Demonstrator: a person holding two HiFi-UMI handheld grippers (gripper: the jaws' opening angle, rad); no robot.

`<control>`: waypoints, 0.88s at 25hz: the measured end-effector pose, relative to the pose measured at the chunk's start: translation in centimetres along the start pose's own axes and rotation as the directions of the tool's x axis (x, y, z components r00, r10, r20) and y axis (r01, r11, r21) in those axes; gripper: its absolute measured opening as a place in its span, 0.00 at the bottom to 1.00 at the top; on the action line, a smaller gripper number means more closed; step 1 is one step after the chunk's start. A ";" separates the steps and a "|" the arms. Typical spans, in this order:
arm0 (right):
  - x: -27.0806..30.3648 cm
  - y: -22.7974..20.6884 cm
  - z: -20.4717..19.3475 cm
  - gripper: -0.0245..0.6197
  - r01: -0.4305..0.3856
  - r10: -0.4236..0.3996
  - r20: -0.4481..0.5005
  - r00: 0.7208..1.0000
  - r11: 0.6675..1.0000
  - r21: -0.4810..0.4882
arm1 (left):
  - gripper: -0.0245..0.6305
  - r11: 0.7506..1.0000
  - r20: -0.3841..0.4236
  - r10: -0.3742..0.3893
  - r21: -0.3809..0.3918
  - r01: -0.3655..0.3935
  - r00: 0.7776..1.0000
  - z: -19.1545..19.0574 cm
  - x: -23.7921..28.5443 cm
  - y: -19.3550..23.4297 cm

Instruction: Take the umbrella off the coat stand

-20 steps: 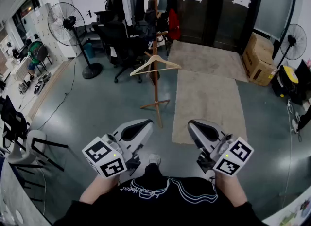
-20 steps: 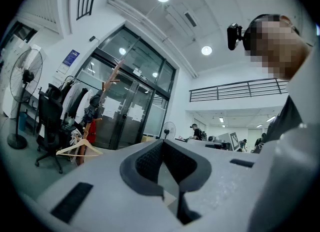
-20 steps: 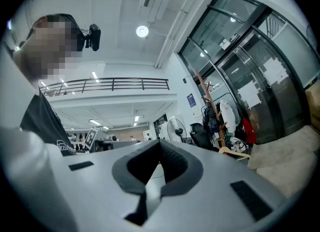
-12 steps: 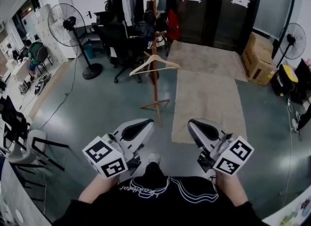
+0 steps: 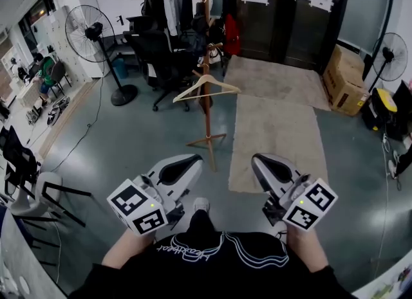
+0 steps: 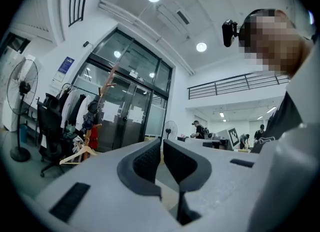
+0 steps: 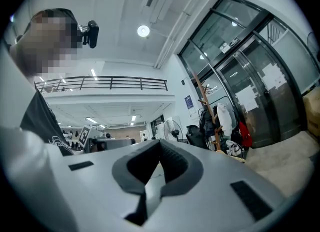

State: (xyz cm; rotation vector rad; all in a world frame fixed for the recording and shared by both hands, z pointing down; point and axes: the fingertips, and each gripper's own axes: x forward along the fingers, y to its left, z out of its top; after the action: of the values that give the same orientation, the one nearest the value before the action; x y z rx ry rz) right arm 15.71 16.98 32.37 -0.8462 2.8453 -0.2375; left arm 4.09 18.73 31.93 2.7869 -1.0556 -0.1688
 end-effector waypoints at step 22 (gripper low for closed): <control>9.7 -10.0 -1.1 0.04 0.078 -0.078 -0.037 0.996 0.997 0.008 | 0.54 0.996 0.027 0.073 0.040 -0.074 0.997 1.4 5.9 16.1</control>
State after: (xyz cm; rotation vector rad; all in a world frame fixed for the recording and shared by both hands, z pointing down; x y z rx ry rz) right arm 12.72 3.43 34.32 -0.9623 2.8450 -0.2790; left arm -2.18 2.80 33.28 2.7835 -1.1791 -0.1755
